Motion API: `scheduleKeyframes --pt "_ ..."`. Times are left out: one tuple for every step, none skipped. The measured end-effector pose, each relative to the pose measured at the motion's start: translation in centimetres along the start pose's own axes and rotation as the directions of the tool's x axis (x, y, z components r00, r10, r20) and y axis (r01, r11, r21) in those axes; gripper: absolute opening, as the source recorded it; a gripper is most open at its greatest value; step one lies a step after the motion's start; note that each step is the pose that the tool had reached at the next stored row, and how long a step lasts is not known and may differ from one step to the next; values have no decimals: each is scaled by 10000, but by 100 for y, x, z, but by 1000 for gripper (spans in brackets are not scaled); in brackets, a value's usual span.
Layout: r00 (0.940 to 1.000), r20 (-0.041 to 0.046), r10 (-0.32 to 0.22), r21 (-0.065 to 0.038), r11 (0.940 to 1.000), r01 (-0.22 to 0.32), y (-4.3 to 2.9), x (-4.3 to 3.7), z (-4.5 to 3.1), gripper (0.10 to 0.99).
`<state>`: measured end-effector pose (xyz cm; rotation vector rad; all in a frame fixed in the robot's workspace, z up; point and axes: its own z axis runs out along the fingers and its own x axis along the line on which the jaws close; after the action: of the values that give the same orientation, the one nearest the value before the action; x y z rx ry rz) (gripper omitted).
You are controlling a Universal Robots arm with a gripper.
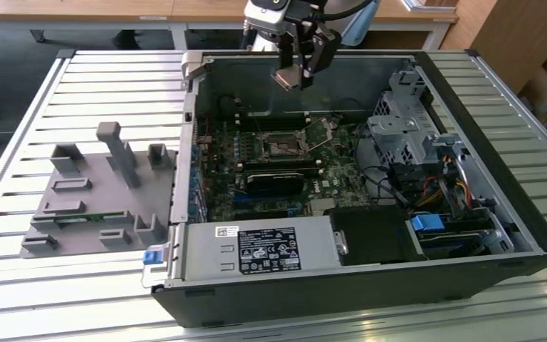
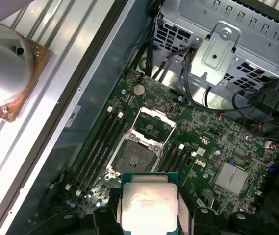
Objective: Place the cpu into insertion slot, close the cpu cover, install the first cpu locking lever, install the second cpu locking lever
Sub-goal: 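Place the cpu into insertion slot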
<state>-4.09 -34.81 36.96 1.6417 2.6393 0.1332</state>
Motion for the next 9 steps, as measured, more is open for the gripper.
scheduleKeyframes --pt "10000 3 31 0 10000 -31 0 0 0 541" --pt "10000 6 63 -1 10000 -63 0 0 0 541" --pt "10000 9 95 -1 10000 -95 -1 0 0 541" --pt "9999 12 128 -2 9999 -128 -1 0 0 541" --pt "9999 15 162 -3 9999 -162 -1 1 0 541" --pt "9998 18 195 -3 9998 -195 -2 1 0 541" --pt "9997 21 226 -4 9997 -226 -2 1 0 541" --pt "9997 23 262 -5 9997 -262 -3 2 0 541" --pt "9995 27 299 -6 9996 -299 -3 2 0 541"
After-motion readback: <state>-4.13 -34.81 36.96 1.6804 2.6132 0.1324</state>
